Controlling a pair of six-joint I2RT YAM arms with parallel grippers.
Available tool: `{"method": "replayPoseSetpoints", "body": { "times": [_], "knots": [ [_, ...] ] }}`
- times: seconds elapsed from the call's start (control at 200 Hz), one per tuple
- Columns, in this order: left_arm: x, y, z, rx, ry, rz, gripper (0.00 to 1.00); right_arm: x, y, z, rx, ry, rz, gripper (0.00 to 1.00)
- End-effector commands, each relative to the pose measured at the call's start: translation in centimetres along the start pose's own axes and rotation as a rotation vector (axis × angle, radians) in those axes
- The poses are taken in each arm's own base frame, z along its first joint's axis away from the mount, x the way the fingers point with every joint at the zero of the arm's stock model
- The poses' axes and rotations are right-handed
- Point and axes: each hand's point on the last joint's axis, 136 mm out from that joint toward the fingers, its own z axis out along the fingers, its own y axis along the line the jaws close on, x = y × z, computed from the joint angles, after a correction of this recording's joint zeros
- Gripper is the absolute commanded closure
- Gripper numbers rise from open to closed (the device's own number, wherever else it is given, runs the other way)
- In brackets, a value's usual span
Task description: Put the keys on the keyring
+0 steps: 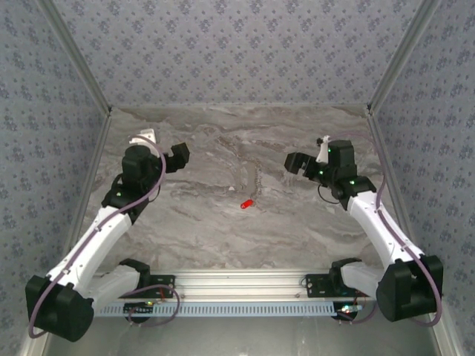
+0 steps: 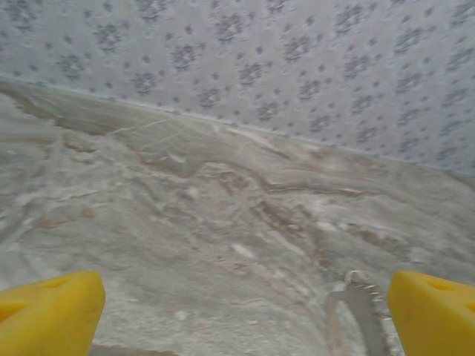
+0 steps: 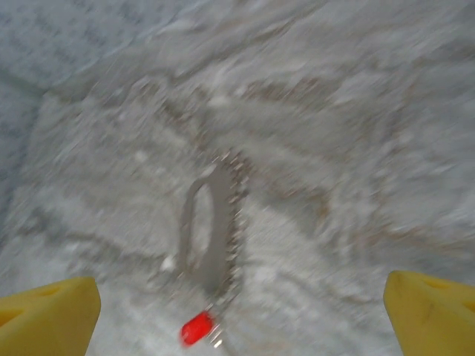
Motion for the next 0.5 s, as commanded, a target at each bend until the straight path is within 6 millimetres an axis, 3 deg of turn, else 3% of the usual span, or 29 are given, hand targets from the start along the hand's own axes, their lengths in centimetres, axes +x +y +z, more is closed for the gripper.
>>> {"method": "replayPoseSetpoints", "body": {
  "times": [0.0,0.13,0.285,0.34,0.37,0.495],
  "knots": [
    [0.2,2.1,0.6,-0.110,0.033,0.090,0.02,-2.7,-4.9,-0.8,0.273,-0.137,-0.047,0.00],
    [2.8,3.7,2.0,-0.166,0.170,0.169,0.02,-3.3,-9.8,-0.8,0.408,-0.266,0.037,0.00],
    [3.0,4.5,2.8,-0.137,0.041,0.290,0.02,-2.3,-16.4,-2.0,0.508,-0.455,0.341,0.00],
    [2.9,5.6,2.7,-0.159,-0.014,0.307,0.02,-2.4,-17.5,-2.6,0.587,-0.471,0.288,0.00],
    [3.2,6.6,2.6,-0.181,-0.025,0.300,0.02,-3.1,-17.7,-2.8,0.625,-0.465,0.174,0.00],
    [4.7,11.1,2.3,-0.275,-0.052,0.234,0.02,-3.1,-17.4,-0.9,0.664,-0.380,-0.128,0.00]
  ]
}}
